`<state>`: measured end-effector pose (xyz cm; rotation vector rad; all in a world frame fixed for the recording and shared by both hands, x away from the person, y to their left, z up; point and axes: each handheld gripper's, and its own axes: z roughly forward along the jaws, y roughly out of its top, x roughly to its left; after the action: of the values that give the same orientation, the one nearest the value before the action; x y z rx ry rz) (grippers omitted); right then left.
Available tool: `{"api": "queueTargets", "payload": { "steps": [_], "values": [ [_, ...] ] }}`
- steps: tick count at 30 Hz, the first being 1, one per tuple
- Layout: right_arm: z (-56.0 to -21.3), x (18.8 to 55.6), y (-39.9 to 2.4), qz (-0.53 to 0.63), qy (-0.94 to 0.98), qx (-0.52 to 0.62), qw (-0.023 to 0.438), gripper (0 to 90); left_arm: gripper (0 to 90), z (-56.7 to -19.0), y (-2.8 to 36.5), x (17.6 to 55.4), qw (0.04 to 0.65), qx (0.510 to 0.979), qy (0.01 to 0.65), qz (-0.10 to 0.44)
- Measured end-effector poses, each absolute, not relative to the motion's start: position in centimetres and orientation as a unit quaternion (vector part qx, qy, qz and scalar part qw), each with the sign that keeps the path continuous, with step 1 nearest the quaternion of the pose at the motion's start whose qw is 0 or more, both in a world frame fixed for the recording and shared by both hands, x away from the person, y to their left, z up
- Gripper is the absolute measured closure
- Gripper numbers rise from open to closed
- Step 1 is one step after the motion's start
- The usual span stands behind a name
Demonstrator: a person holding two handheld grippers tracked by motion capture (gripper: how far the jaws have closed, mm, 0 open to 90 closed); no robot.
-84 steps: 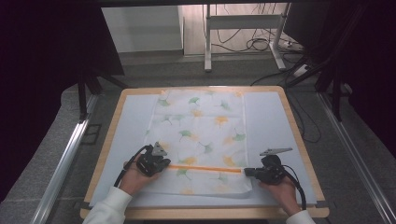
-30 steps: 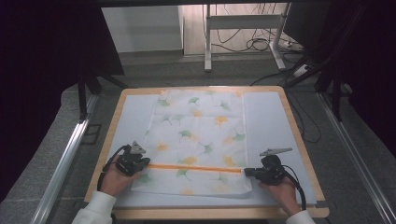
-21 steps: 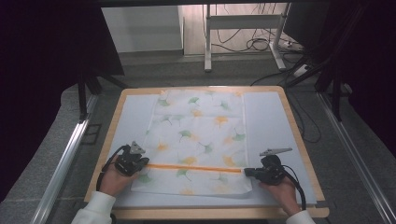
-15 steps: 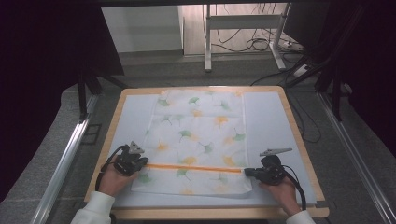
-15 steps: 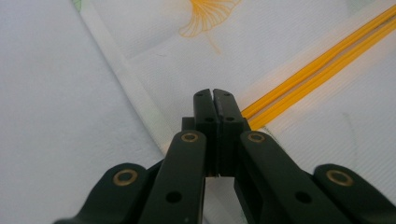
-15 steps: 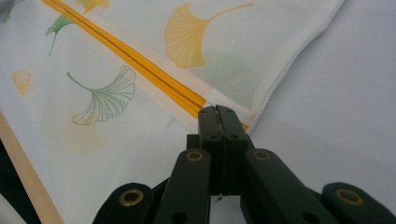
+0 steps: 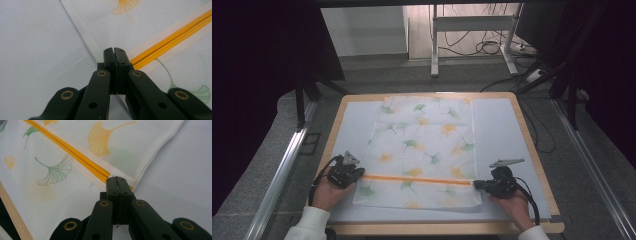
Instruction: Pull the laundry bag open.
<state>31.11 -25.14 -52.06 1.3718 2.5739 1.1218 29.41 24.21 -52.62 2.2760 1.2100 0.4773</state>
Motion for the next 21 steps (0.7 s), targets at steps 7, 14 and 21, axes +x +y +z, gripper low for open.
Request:
{"api": "queueTargets", "payload": {
  "steps": [7, 14, 21],
  "values": [
    [-52.14, 31.12, -25.30, 0.363, 0.820, 0.442, 0.004, 89.8, 90.0, -52.71, 23.85, 29.74, 0.257, 0.839, 0.446, 0.173],
    [-52.04, 30.77, -24.84, 0.351, 0.834, 0.425, 0.020, 89.7, 89.9, -52.81, 23.79, 29.62, 0.263, 0.839, 0.442, 0.178],
    [-52.08, 30.33, -24.81, 0.354, 0.834, 0.421, 0.034, 89.5, 83.3, -52.91, 23.99, 29.48, 0.283, 0.832, 0.446, 0.169]
  ]
}}
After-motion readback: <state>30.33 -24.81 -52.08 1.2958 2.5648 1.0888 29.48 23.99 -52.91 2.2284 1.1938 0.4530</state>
